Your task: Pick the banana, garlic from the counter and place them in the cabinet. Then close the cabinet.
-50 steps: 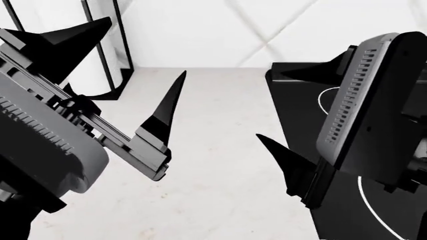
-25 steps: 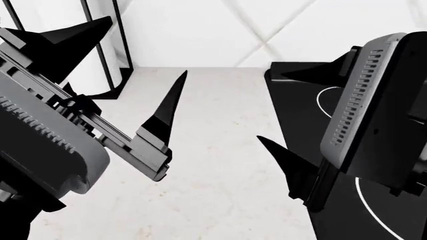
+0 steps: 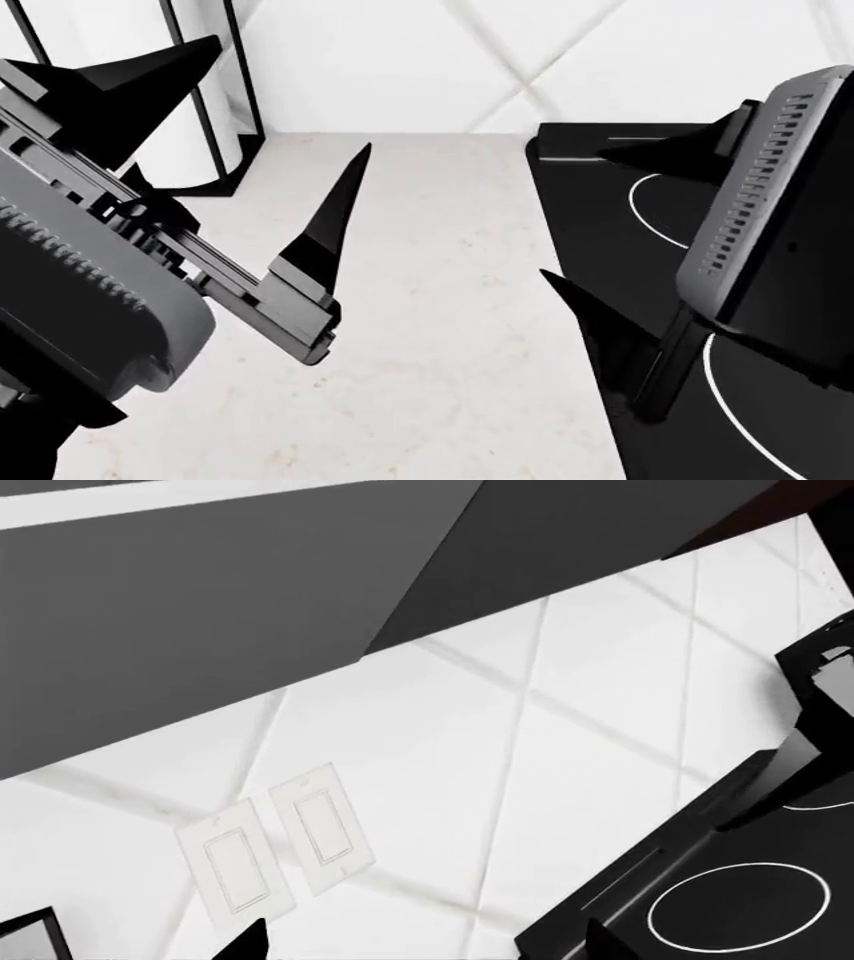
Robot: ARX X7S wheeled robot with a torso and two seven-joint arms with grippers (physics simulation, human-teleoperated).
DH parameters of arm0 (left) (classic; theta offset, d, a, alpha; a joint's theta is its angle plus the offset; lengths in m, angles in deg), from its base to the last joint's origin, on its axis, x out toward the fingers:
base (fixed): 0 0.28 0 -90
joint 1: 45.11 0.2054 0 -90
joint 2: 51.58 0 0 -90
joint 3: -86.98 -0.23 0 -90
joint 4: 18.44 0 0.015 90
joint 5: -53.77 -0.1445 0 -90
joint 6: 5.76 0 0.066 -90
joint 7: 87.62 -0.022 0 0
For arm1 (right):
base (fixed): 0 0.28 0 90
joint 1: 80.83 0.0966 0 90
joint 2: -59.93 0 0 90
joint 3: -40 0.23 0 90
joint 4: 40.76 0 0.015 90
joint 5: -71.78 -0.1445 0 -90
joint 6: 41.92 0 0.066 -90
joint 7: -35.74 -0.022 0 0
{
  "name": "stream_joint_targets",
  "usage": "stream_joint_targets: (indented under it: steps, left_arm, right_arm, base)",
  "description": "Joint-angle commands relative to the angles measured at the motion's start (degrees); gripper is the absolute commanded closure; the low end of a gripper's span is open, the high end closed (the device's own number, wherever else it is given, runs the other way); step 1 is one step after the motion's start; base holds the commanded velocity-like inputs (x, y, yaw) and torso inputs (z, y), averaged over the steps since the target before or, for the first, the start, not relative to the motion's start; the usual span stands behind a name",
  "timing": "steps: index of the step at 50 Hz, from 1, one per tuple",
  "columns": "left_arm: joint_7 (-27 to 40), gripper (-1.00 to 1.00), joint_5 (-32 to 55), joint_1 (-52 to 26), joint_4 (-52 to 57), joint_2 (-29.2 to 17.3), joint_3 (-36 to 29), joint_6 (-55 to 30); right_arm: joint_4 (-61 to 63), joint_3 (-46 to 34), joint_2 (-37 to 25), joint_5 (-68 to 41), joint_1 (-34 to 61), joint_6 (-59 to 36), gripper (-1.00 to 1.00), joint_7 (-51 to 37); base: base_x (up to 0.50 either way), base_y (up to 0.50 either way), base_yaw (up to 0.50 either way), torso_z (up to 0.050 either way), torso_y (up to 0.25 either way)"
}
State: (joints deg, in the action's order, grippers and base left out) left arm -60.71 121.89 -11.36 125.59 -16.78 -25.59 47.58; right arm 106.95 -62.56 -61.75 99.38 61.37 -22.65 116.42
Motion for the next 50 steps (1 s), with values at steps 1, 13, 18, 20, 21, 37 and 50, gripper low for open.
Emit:
stream_joint_targets:
  steps: [1,13,18,20,21,37,50]
  left_arm:
    - [0.0,-1.00,-0.3,0.3,-0.1,-0.3,-0.1,0.2]
    - [0.5,-1.00,0.2,-1.0,0.2,0.3,-0.9,-0.7]
    - [0.8,-1.00,0.7,-1.5,0.3,0.2,-1.0,-0.9]
    - [0.9,-1.00,0.9,-1.8,0.3,0.3,-1.0,-1.1]
    - [0.9,-1.00,1.0,-2.0,0.3,0.3,-1.1,-1.1]
    - [1.2,-1.00,1.1,-2.9,0.0,0.8,-1.6,-1.5]
    - [1.4,-1.00,1.1,-2.7,0.1,0.6,-1.6,-1.1]
  right_arm:
    - [-0.1,3.7,-2.9,1.2,-2.9,-2.8,-1.00,0.4]
    - [2.1,11.1,-5.0,3.8,-3.4,-5.2,-1.00,4.9]
    - [2.2,14.4,-3.7,7.7,-3.3,-4.8,-1.00,9.1]
    - [2.2,16.1,-3.4,7.4,-3.2,-5.0,-1.00,9.2]
    - [2.2,16.8,-3.4,7.3,-3.1,-5.1,-1.00,9.2]
    - [2.2,17.8,-4.6,11.2,10.4,-14.7,-1.00,9.0]
    - [-4.2,3.8,-6.1,11.9,29.8,-19.2,-1.00,9.2]
  base:
    - [0.00,0.00,0.00,0.000,0.000]
    - [0.00,0.00,0.00,-0.001,0.000]
    - [0.00,0.00,0.00,0.000,0.000]
    - [0.00,0.00,0.00,0.000,0.000]
    - [0.00,0.00,0.00,0.000,0.000]
    - [0.00,0.00,0.00,0.000,0.000]
    - [0.00,0.00,0.00,0.000,0.000]
